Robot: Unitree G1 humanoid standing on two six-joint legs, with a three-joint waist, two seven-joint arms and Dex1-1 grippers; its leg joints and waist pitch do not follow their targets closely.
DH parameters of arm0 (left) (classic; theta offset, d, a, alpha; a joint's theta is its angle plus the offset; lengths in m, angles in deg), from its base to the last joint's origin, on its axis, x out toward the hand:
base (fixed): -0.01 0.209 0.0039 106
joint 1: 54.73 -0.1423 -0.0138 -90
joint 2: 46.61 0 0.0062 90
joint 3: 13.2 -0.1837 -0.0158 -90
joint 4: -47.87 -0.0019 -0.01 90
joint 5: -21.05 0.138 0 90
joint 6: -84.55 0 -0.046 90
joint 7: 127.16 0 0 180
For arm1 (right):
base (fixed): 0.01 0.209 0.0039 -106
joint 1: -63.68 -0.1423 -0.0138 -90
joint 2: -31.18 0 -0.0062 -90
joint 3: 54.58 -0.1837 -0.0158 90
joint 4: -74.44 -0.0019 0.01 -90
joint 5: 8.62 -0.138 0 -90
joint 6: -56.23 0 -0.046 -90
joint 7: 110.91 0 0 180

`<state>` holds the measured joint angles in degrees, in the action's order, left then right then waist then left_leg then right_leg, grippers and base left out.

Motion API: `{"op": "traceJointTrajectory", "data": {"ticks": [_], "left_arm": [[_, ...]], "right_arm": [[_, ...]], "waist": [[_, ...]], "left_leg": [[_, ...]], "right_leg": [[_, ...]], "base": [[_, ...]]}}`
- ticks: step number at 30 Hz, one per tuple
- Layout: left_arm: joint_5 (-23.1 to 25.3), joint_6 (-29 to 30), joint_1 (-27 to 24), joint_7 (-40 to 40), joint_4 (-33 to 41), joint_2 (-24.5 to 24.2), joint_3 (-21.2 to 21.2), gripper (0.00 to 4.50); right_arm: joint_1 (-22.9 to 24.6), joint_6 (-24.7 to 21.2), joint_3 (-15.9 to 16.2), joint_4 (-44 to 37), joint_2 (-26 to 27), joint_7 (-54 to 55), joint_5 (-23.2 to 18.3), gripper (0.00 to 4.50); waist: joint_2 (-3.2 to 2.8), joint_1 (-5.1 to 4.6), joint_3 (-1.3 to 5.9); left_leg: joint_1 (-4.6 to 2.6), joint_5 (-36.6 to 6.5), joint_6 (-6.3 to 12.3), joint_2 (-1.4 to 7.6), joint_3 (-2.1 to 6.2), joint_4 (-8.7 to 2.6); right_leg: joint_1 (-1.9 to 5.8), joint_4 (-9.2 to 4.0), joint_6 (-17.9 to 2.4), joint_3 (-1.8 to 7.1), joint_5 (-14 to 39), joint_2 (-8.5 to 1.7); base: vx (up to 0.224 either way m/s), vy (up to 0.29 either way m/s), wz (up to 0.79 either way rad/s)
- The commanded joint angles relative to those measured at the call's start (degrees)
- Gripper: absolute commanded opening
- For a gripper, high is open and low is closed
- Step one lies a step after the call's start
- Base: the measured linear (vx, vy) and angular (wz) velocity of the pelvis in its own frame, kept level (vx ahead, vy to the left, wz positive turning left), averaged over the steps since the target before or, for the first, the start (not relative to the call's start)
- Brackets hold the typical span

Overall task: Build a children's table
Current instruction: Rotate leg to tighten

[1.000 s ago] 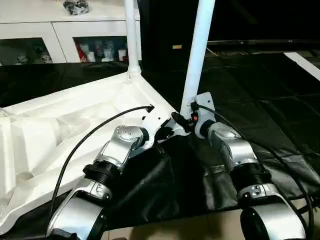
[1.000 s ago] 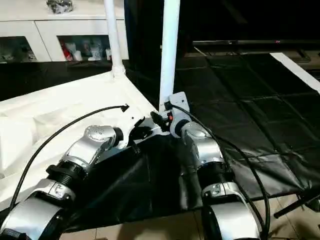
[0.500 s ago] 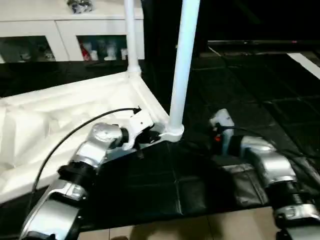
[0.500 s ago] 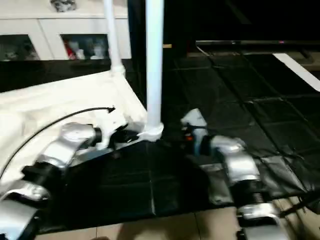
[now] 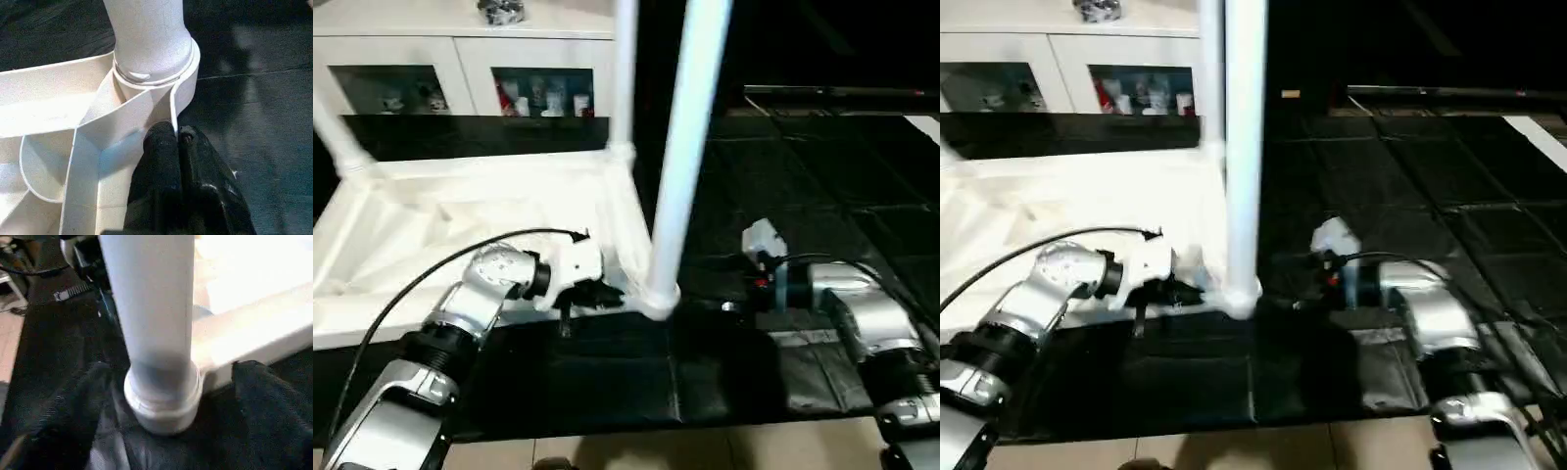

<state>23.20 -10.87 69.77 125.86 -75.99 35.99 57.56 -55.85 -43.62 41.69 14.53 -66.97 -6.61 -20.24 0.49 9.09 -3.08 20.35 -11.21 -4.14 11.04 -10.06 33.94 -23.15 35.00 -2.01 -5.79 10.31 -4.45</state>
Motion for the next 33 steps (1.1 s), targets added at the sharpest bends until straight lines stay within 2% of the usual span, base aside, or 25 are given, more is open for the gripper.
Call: {"op": "traceJointTrajectory", "data": {"ticks": [1,2,3,6,8,17,19,24,33], "left_arm": [[0.7,-1.4,0.0,2.6,1.6,0.3,-2.7,0.00],[0.8,-1.7,0.1,2.9,1.5,0.3,-2.7,0.00],[0.9,-1.9,0.1,3.2,1.4,0.3,-2.8,0.00],[1.1,-2.0,0.1,3.6,1.3,0.3,-2.8,0.00],[1.0,-2.0,0.2,3.6,1.3,0.2,-3.0,0.00],[1.0,-2.0,0.2,3.7,0.6,0.0,-3.3,0.00],[1.0,-1.8,0.1,3.8,0.7,0.0,-3.3,0.00],[0.9,-1.5,0.0,3.9,0.8,-0.1,-3.2,0.00],[0.7,-0.7,0.4,3.4,0.3,0.2,-2.7,0.00]], "right_arm": [[-1.0,-0.1,0.7,0.1,0.0,-2.0,-0.7,3.85],[-1.0,-0.3,1.0,0.0,0.2,-3.0,-0.8,3.77],[-1.1,-0.3,1.4,0.0,0.3,-3.6,-0.9,3.73],[-1.5,-0.2,2.5,0.8,0.6,-5.0,-1.0,3.37],[-1.9,-0.1,2.8,1.4,0.8,-5.6,-1.0,3.33],[-3.7,0.9,2.8,5.3,2.5,-5.8,-0.5,2.67],[-4.1,0.9,2.8,6.0,3.0,-5.7,-0.8,2.42],[-4.3,1.1,3.1,6.6,3.9,-6.1,-1.0,2.05],[-3.6,1.0,3.4,6.6,4.1,-7.1,-1.0,1.96]], "waist": [[0.18,-0.28,4.01],[0.76,-0.22,3.99],[0.52,-0.06,3.99],[0.60,-0.02,4.00],[0.56,0.01,4.05],[0.67,0.13,4.07],[0.65,0.11,4.10],[0.60,0.17,4.05],[0.45,0.13,4.13]], "left_leg": [[-0.35,-7.5,3.42,2.83,0.52,-3.65],[-0.25,-7.2,3.54,2.81,0.47,-3.64],[-0.17,-7.1,3.64,2.76,0.53,-3.61],[-0.18,-6.9,3.53,2.80,0.54,-3.65],[-0.21,-6.5,3.47,2.76,0.52,-3.61],[-0.19,-6.0,3.36,2.78,0.51,-3.59],[-0.16,-5.8,3.44,2.77,0.50,-3.57],[-0.16,-6.3,3.21,2.79,0.52,-3.63],[-0.21,-6.1,3.16,2.76,0.50,-3.57]], "right_leg": [[3.21,-3.85,-11.1,3.43,11.4,-4.70],[3.29,-3.85,-10.9,3.44,11.3,-4.75],[3.32,-3.82,-10.7,3.40,11.9,-4.83],[3.26,-3.94,-10.1,3.40,13.0,-4.85],[3.24,-3.87,-10.1,3.42,12.6,-4.82],[3.21,-3.69,-10.4,3.43,12.0,-4.87],[3.22,-3.62,-10.6,3.41,11.6,-4.83],[3.24,-3.75,-10.2,3.43,12.5,-4.90],[3.23,-3.66,-10.4,3.44,11.8,-4.81]], "base": [[0.000,0.000,0.00],[0.000,0.000,0.00],[0.000,0.000,0.00],[0.000,0.000,0.00],[0.000,0.000,0.00],[0.000,0.000,0.00],[0.000,0.000,0.00],[0.000,0.000,0.00],[0.000,0.000,0.00]]}}
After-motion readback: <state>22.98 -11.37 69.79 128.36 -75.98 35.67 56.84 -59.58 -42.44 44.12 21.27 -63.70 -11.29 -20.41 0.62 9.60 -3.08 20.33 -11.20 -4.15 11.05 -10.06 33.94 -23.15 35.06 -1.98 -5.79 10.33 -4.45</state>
